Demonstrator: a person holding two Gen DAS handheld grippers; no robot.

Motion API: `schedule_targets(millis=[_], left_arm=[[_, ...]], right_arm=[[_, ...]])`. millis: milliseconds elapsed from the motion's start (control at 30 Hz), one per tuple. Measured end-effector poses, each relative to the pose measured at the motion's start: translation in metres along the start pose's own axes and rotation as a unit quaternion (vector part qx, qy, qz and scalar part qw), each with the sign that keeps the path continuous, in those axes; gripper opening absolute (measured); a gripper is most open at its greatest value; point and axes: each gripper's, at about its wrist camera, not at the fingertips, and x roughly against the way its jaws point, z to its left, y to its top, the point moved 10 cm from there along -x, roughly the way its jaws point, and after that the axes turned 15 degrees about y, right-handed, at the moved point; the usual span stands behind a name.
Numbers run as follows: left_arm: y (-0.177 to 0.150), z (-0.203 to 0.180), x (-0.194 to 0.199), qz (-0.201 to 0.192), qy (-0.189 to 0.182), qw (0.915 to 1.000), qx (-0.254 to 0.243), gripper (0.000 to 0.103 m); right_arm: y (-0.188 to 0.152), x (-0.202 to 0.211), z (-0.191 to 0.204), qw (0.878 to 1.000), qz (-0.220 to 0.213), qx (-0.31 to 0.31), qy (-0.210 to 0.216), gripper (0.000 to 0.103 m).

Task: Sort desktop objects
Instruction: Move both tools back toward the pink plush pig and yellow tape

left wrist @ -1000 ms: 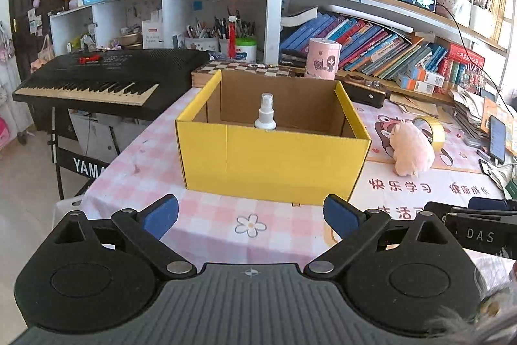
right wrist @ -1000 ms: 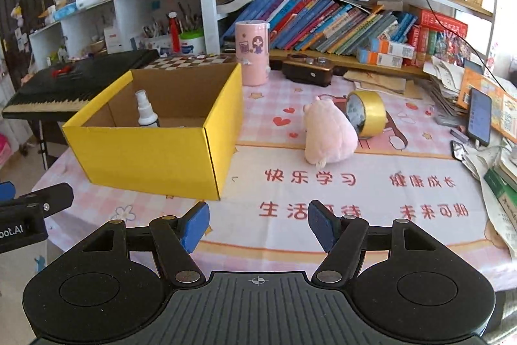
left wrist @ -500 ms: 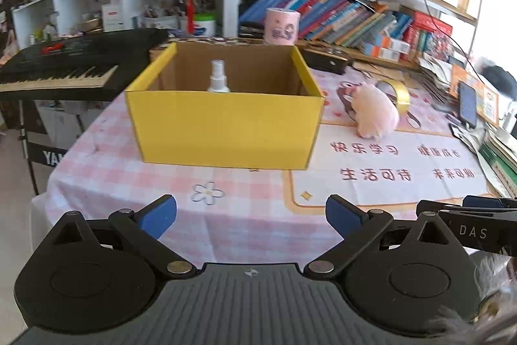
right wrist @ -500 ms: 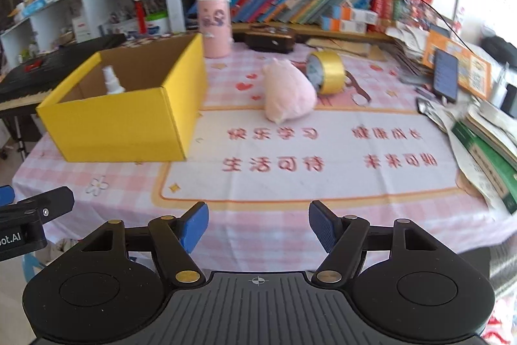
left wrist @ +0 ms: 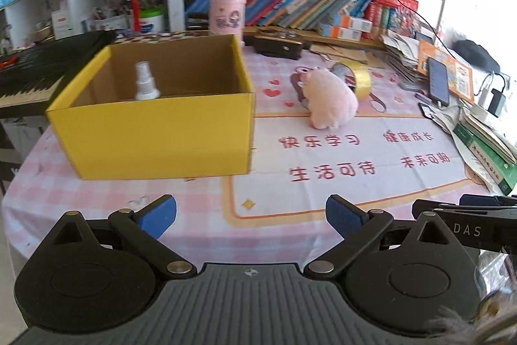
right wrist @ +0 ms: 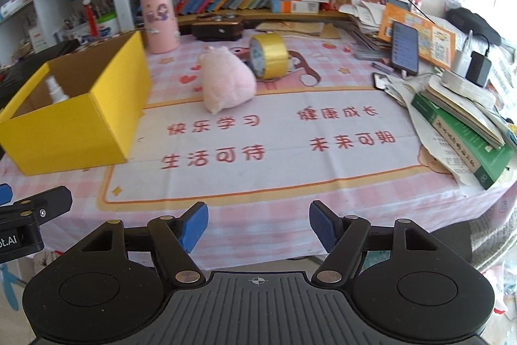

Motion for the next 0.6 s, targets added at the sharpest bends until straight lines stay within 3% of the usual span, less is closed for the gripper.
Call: schedule_targets(millis=[600], left_arm=[[0.038,-0.107,-0.047,0.023,-0.019,0.9991,-0.03,0.1]], right_arm=[[0.047,-0.043,-0.083,0.999,0.035,-0.003,-0.003,0.072]])
